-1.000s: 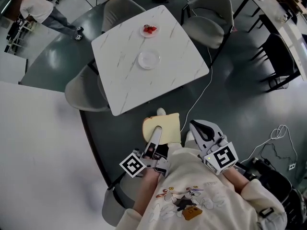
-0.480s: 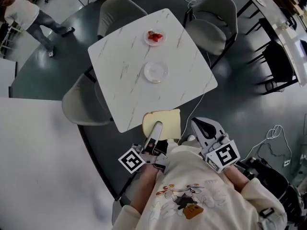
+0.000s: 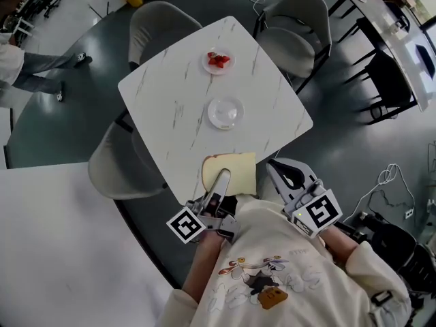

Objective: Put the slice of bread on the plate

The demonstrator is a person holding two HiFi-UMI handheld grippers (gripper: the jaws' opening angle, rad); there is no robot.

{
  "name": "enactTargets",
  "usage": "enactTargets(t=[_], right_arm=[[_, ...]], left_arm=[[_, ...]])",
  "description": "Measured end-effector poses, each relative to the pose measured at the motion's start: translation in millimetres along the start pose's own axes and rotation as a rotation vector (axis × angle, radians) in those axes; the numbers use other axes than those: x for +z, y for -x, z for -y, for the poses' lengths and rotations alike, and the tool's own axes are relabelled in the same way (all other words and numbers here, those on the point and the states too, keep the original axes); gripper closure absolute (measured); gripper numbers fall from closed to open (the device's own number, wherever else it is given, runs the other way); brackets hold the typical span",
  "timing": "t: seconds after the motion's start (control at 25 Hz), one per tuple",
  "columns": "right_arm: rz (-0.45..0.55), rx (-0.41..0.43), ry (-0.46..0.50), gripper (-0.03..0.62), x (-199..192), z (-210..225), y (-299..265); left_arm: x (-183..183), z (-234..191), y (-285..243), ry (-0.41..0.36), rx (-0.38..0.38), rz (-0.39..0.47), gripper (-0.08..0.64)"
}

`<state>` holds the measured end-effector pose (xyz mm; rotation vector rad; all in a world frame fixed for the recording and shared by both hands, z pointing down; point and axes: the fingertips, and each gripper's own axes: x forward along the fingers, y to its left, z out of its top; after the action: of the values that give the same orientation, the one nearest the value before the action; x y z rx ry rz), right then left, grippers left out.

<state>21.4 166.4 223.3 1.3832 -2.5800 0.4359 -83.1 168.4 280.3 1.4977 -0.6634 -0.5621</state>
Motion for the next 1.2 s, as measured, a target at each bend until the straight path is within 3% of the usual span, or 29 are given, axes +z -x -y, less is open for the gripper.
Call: enactTargets(t=[0.28,0.52,0.56,0.8,0.96,1.08,1.2], right_arm=[[-0.023,0.124,-0.032,0.588,8.4,-0.7,-28.3],[-0.128,0.192,-0.089,0.584,-6.9,8.7,-44.1],[-0.15,0.213,-0.111,0.543,-10.2,10.4,-48.3],[-0.216,0.307,-0.271,0.472,-27.5,35.4,-72.2],[-0.275,0.357,-0.323,0.471,-48.7,59.1,-93.4],[-0.356,0.441,-0.34,0.429,-73.9,62.6,-103.2],[-0.426,0.541,-0.331,0.428,-92.4,62.3,-112.1]], left_arm=[[21.2,-14.3,-11.6,-0.012,0.025,-0.046,0.459],[29.7,-23.1,-24.5,-0.018,0.02,-0.056,0.459],[31.2,-25.0,-28.4,-0.032,0.013,-0.067,0.459],[35.0,-40.3,-55.9,-0.143,-0.01,-0.184,0.459],[32.7,-58.0,-74.6,-0.232,-0.067,-0.268,0.459],[24.1,-77.0,-81.2,-0.224,-0.082,-0.351,0.459],[17.3,-88.4,-88.3,-0.221,-0.115,-0.433,0.459]])
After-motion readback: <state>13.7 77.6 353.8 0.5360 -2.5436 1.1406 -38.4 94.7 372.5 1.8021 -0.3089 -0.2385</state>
